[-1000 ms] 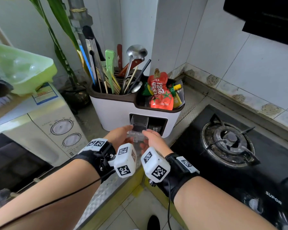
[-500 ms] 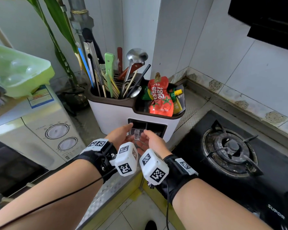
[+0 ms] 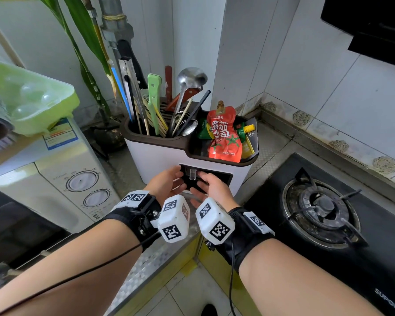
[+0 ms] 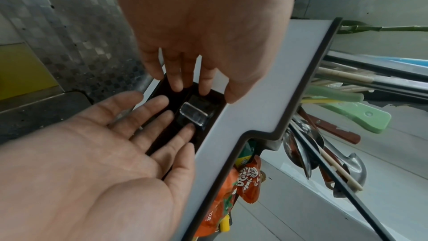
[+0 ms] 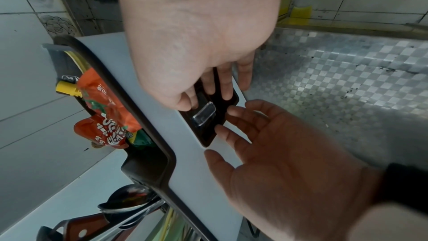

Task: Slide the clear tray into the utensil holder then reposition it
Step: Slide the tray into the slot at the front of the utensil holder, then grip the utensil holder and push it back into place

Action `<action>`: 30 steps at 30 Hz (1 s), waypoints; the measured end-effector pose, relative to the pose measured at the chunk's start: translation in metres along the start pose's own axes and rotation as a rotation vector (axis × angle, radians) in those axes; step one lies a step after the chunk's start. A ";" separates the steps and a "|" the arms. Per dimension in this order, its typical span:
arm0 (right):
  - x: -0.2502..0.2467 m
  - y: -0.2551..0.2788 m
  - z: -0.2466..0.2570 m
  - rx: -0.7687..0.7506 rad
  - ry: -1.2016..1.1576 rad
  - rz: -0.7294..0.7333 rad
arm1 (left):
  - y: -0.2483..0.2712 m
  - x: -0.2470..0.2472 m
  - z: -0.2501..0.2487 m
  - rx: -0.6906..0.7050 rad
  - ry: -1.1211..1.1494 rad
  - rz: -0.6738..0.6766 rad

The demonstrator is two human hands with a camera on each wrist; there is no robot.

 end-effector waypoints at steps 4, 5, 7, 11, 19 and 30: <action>-0.017 0.002 0.002 -0.037 -0.021 -0.128 | 0.008 -0.003 -0.005 0.028 0.034 -0.064; -0.025 0.002 0.005 -0.072 -0.046 -0.191 | 0.011 -0.004 -0.007 0.032 0.051 -0.096; -0.040 0.009 0.018 -0.156 -0.111 -0.327 | 0.016 -0.003 -0.011 0.052 0.103 -0.131; -0.054 0.026 0.055 -0.320 -0.156 -0.435 | 0.028 0.006 -0.021 0.086 0.138 -0.125; -0.053 0.018 0.097 -0.241 0.358 -0.374 | 0.031 0.014 -0.026 0.064 0.191 -0.109; -0.045 -0.003 0.089 -0.138 0.433 -0.375 | 0.035 0.009 -0.037 0.058 0.021 -0.241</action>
Point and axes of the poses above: each hand's wrist, its own y-axis away from the middle knuckle, its own x-axis out of the palm, z = x × y, the point moved 7 cm from there along -y, towards the middle knuckle, and after that the axes turned 7 degrees about -y, right-handed, at the moved point
